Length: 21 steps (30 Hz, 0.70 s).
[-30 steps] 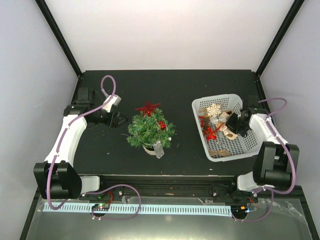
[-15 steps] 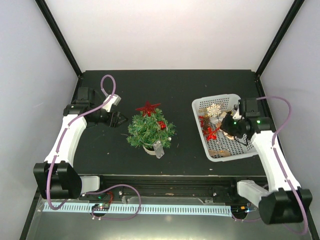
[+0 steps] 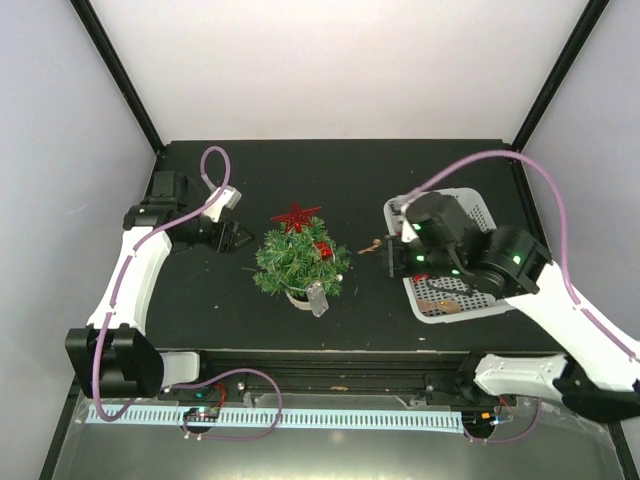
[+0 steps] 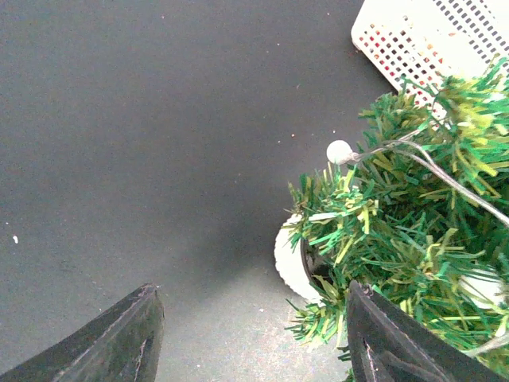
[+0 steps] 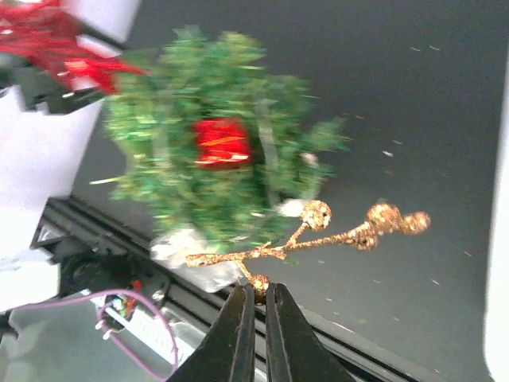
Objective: Decorate the small christmas tree
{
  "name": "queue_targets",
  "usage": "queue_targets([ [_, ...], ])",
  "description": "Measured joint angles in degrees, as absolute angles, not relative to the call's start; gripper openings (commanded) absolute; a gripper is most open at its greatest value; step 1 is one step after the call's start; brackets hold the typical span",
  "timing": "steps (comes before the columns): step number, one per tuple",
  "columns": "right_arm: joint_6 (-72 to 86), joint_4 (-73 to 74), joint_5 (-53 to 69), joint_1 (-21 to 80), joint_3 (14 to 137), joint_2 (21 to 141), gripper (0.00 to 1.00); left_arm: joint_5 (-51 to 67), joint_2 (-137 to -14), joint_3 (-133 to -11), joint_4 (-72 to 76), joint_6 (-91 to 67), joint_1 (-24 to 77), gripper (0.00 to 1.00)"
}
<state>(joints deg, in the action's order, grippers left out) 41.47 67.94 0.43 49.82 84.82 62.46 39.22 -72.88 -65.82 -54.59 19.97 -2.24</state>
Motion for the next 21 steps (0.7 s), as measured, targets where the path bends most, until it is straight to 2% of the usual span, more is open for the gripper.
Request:
queue_targets([
  [4,42.39,71.57,-4.29,61.76,99.53,73.41,0.07,39.31,-72.88,-68.71,-57.12,21.04,-2.72,0.63],
  [8,41.89,74.94,-6.33,69.14,111.81,84.23,0.07,40.71,-72.86,-71.99,-59.2,22.37,-5.06,0.63],
  [16,38.26,80.82,-5.93,75.48,128.77,96.55,0.07,52.03,-76.75,-78.43,-73.6,32.95,-12.95,0.61],
  [21,36.93,82.0,-5.39,76.12,130.39,98.28,0.08,58.02,-78.61,-78.76,-82.3,41.93,-15.31,0.6],
])
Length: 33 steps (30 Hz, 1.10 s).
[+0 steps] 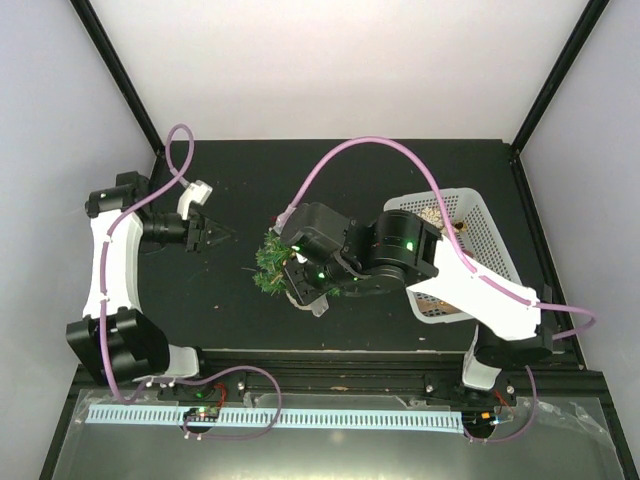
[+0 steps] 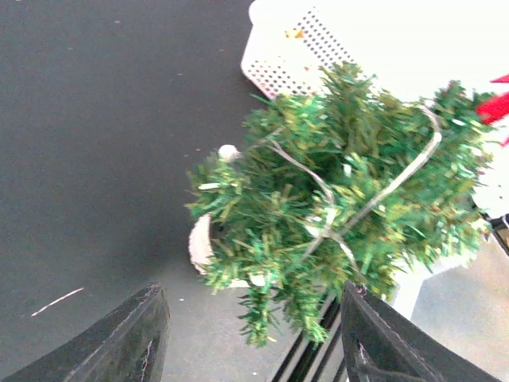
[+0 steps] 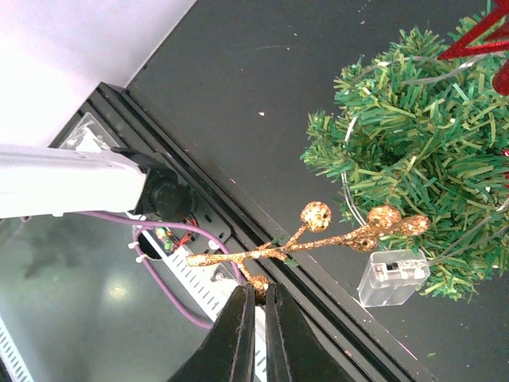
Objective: Decorate the small christmas tree
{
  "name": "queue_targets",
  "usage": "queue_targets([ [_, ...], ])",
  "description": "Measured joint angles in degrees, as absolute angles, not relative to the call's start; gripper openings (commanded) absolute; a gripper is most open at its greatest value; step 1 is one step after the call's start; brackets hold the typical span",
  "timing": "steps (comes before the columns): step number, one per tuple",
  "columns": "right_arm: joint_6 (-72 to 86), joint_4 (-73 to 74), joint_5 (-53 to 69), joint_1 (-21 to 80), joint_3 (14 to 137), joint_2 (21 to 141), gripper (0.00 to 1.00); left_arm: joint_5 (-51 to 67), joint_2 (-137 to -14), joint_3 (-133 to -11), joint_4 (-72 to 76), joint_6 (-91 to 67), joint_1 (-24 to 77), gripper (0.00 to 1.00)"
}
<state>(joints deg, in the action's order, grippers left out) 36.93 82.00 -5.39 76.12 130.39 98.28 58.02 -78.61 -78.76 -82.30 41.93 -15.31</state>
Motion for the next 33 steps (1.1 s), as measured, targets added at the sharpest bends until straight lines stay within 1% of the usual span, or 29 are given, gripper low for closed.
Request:
queue_targets([
  [5,37.6,83.94,-8.08,76.09,130.39,99.77,0.07,61.91,-74.78,-76.64,-86.04,47.27,-15.4,0.6],
  [10,39.9,85.43,-13.43,76.05,129.64,101.36,0.07,64.18,-67.31,-76.51,-86.96,49.56,-14.48,0.6],
  [16,42.48,86.3,-17.5,75.68,128.9,101.56,0.07,64.79,-59.55,-75.4,-87.68,50.26,-9.58,0.61],
  [23,43.72,86.39,-19.16,75.22,128.9,102.1,0.07,64.82,-58.89,-74.63,-88.2,48.51,-1.32,0.6],
  [26,43.81,86.39,-19.18,75.18,128.9,102.76,0.07,65.25,-58.92,-74.63,-88.2,47.72,1.54,0.57],
  [30,43.75,86.37,-19.0,75.18,128.9,103.24,0.07,66.5,-59.44,-74.63,-88.14,46.61,3.6,0.52],
  [33,43.57,86.35,-18.81,75.18,128.95,103.24,0.07,67.16,-59.81,-74.43,-86.91,44.91,5.3,0.53],
])
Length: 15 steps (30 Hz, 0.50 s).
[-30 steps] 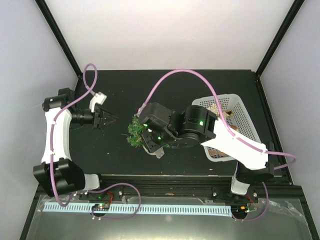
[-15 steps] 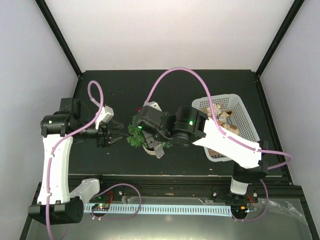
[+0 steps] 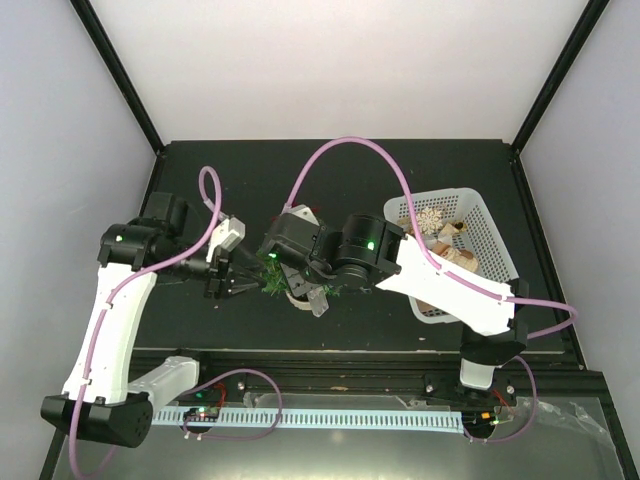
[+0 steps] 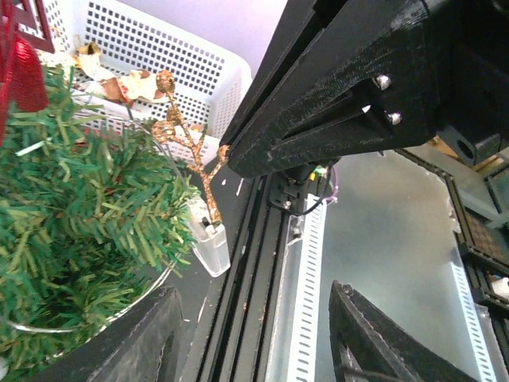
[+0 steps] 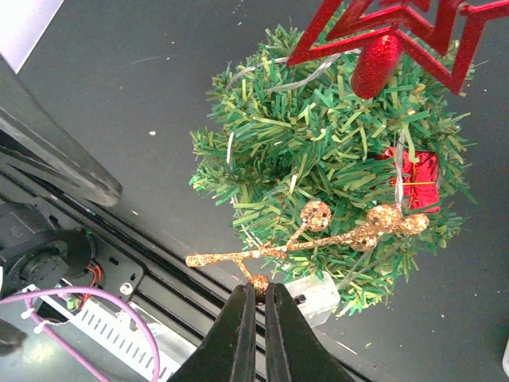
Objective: Decorate the small christmas tree
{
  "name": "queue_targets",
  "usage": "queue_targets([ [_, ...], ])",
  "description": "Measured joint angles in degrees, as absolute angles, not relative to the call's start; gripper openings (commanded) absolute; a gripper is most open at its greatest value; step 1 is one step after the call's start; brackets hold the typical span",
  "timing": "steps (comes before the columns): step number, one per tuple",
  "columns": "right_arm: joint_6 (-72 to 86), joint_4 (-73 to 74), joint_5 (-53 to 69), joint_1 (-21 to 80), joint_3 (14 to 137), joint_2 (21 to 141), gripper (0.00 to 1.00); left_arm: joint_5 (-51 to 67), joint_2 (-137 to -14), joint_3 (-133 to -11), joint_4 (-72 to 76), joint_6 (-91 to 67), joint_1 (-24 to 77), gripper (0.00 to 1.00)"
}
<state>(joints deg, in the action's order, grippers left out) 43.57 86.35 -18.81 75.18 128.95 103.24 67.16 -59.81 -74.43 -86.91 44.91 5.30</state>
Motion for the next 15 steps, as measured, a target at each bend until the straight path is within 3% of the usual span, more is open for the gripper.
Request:
queue_targets([
  [7,42.48,85.89,-16.99,75.18,129.25,103.24,0.07,66.11,-59.09,-71.26,-80.4,37.98,10.46,0.57],
  [15,40.82,84.99,-14.5,75.18,129.71,103.37,0.07,64.25,-58.85,-70.04,-74.06,32.25,12.14,0.54],
])
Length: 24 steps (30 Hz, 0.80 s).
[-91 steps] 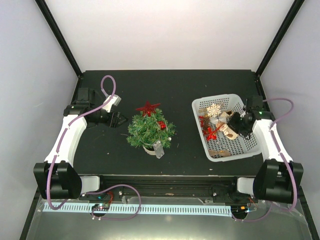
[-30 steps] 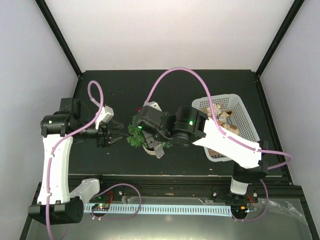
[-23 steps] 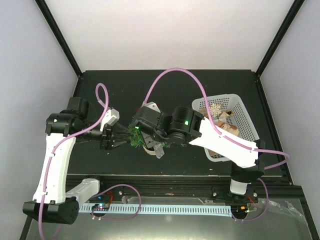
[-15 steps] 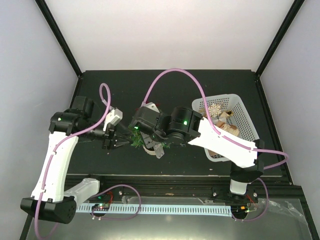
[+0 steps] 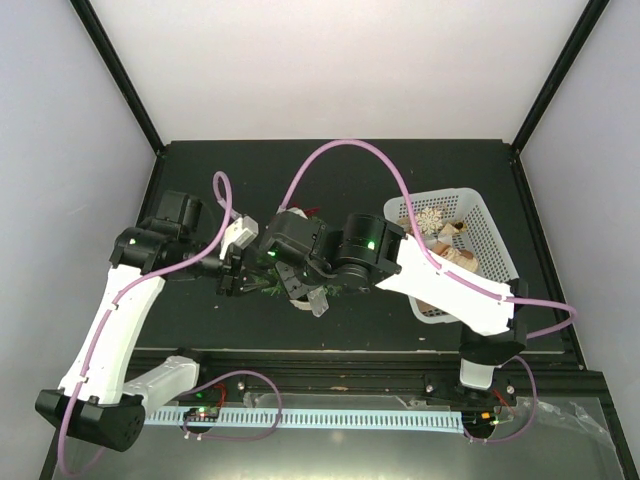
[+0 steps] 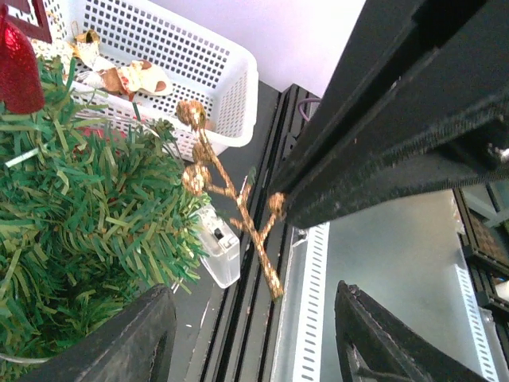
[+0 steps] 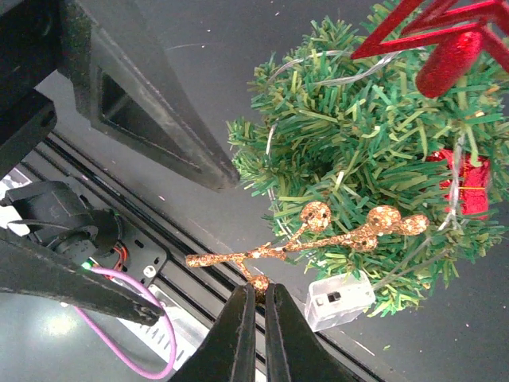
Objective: Decorate the small christmas tree
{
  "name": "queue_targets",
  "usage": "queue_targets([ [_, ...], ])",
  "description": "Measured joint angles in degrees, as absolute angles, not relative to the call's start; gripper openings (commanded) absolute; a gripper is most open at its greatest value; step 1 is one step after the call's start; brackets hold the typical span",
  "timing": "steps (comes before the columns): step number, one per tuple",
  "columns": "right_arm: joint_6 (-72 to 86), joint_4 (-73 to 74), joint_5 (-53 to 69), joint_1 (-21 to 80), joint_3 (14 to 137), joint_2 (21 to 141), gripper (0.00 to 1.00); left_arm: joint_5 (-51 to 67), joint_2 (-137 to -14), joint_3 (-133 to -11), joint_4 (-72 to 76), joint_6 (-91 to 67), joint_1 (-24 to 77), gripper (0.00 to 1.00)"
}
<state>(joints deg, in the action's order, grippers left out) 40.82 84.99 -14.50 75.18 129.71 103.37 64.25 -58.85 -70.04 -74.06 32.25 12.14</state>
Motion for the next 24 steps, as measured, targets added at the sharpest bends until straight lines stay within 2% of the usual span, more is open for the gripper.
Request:
queue_targets([
  [5,40.27,84.86,-13.32,75.18,129.84,104.12,0.07,63.96,-58.87,-69.97,-71.59,30.0,13.02,0.47],
  [10,39.77,84.84,-12.8,75.18,129.84,104.53,0.07,63.68,-58.89,-69.97,-70.65,29.34,13.69,0.33],
  [16,39.68,84.84,-12.73,75.18,129.84,104.53,0.07,63.64,-58.89,-69.95,-70.46,29.3,14.48,0.37],
  [19,39.68,84.84,-12.73,75.18,129.84,104.53,0.07,63.61,-58.87,-69.84,-70.46,29.34,14.76,0.35],
  [22,39.7,84.84,-12.73,75.18,129.84,104.53,0.07,63.55,-58.87,-69.67,-70.46,29.34,14.85,0.26],
  [24,39.7,84.84,-12.73,75.18,129.84,104.53,0.07,63.4,-58.87,-69.43,-70.48,29.26,15.11,0.24],
])
